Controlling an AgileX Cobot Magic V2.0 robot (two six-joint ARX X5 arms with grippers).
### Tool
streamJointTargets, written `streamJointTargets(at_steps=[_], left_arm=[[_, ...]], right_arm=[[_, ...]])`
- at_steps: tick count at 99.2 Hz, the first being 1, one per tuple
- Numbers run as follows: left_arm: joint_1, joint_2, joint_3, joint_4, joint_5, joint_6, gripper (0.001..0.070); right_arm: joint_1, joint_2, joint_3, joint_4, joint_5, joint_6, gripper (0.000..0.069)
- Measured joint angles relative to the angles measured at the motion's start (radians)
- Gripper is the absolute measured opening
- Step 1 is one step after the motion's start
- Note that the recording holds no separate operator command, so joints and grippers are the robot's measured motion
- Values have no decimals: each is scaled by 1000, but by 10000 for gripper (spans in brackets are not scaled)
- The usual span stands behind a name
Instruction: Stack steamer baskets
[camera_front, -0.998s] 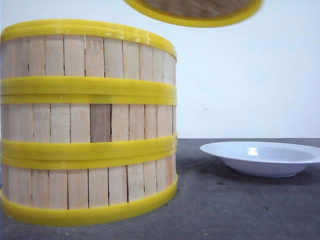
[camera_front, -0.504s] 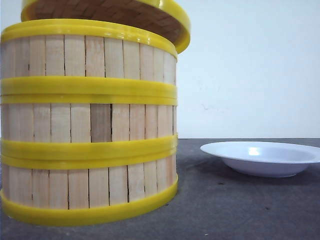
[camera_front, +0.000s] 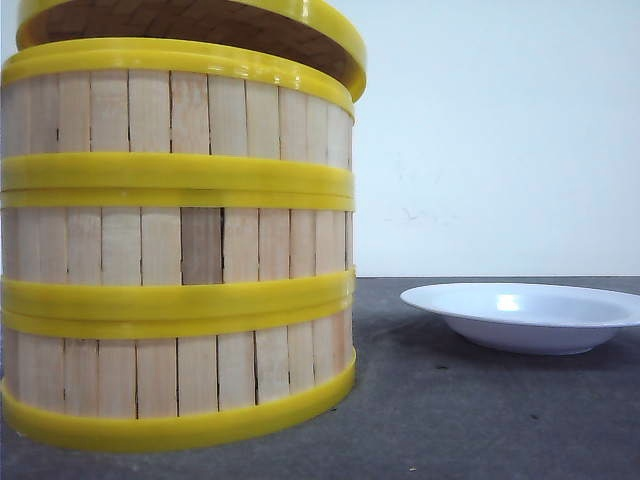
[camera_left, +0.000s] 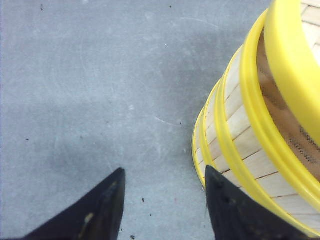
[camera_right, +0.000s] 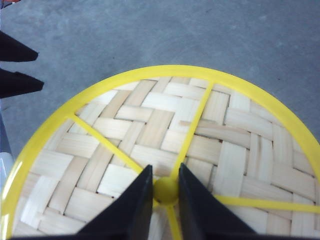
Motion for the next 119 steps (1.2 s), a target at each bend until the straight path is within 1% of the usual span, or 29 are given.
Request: streamJointTargets(at_steps=[39,63,119], left_arm=[[0,0,0,0,0,0,300],[0,0,0,0,0,0,300],[0,0,0,0,0,0,300]], right_arm=[[25,26,4,2,0,-4,58],[32,48,9,-2,69,-27,58],[39,48,22,-50,95,-38,57]])
